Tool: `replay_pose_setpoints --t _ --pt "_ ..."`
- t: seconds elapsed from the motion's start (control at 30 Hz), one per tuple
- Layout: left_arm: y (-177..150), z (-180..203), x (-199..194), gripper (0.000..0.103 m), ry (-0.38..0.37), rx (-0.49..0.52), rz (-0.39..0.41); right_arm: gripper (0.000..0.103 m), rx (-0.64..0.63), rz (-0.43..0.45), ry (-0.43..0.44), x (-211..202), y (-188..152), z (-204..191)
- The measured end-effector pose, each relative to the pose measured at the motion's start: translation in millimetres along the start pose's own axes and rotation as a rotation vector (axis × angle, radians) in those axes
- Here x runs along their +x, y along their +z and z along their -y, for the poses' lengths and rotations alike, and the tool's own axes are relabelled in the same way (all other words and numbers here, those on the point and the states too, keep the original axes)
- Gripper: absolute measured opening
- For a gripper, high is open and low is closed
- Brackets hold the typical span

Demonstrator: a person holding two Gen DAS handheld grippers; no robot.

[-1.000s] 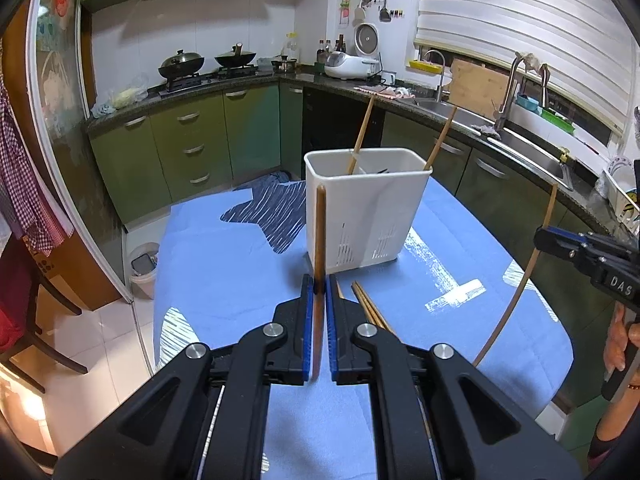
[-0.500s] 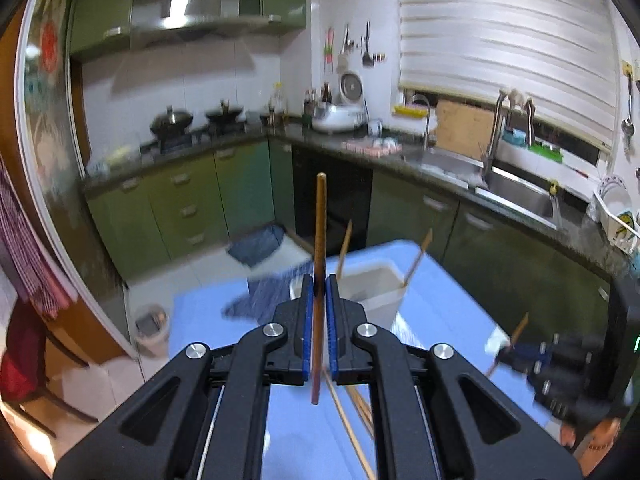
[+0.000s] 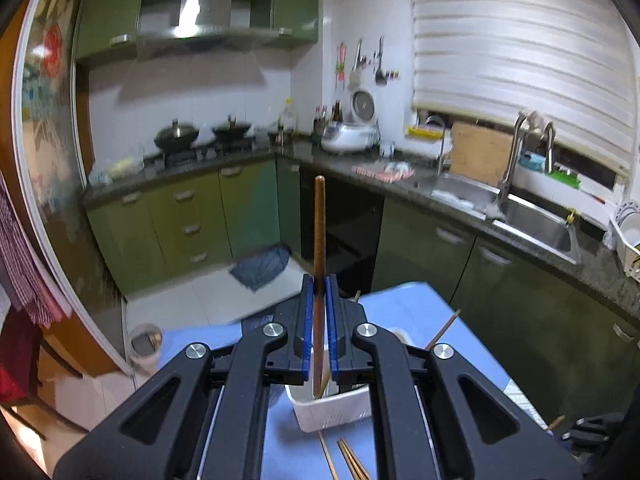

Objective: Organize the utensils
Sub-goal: 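Drop the chopstick into the white holder and open the left tool while the right carries its chopstick over, then lower the right tool's chopstick into the white holder and open it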

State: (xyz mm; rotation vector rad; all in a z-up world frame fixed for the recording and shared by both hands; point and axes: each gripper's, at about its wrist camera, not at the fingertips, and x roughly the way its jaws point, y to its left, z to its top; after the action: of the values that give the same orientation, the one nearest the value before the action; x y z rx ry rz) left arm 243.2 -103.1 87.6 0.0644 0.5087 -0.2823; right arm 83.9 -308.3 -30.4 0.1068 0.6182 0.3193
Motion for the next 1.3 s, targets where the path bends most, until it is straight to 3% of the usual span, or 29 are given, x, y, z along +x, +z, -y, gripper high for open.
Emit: replay_pose_setpoints --t 0.23,0.3,0.33,0.37,0.43,0.67,0.77,0.87,1.07,1.3 --pt "-29.2 -9.9 35.6 0.007 0.010 -0.019 -0.096 0.006 -0.013 0.036 0.001 -10.4 23.8 -4.0" --pt "-34.0 -10.7 34.1 0.011 0.003 -0.022 -0.101 0.006 -0.019 0.059 -0.001 -14.5 37.8 -5.1" --pt "-35.5 -11.3 32.6 0.019 -0.003 -0.025 -0.101 0.006 -0.021 0.075 -0.001 -17.1 47.2 -5.8" --pt "-36.7 -11.8 28.6 0.029 -0.014 -0.030 -0.100 0.006 -0.020 0.089 0.000 -19.1 55.0 -6.3" --pt "-36.9 -11.8 19.3 0.040 -0.027 -0.032 -0.088 0.006 -0.019 0.113 -0.002 -23.0 71.1 -8.2" --pt "-42.9 -23.7 -23.2 0.043 -0.036 -0.056 -0.036 0.006 -0.031 0.250 0.014 -35.7 130.3 -27.8" --pt "-53.0 -32.0 -36.0 0.056 -0.032 -0.088 -0.056 0.006 -0.032 0.302 0.009 -29.6 156.0 -35.8" --pt "-67.1 -34.4 -44.6 0.056 -0.037 -0.076 -0.091 0.006 -0.035 0.330 -0.038 -11.8 180.5 -38.7" --pt "-90.4 -38.0 -49.8 0.065 -0.049 -0.073 -0.144 0.007 -0.023 0.291 -0.111 46.6 209.2 -28.7" --pt "-114.5 -33.5 -30.2 0.066 -0.079 -0.077 -0.242 0.007 -0.015 0.159 -0.121 105.2 193.8 -13.9"
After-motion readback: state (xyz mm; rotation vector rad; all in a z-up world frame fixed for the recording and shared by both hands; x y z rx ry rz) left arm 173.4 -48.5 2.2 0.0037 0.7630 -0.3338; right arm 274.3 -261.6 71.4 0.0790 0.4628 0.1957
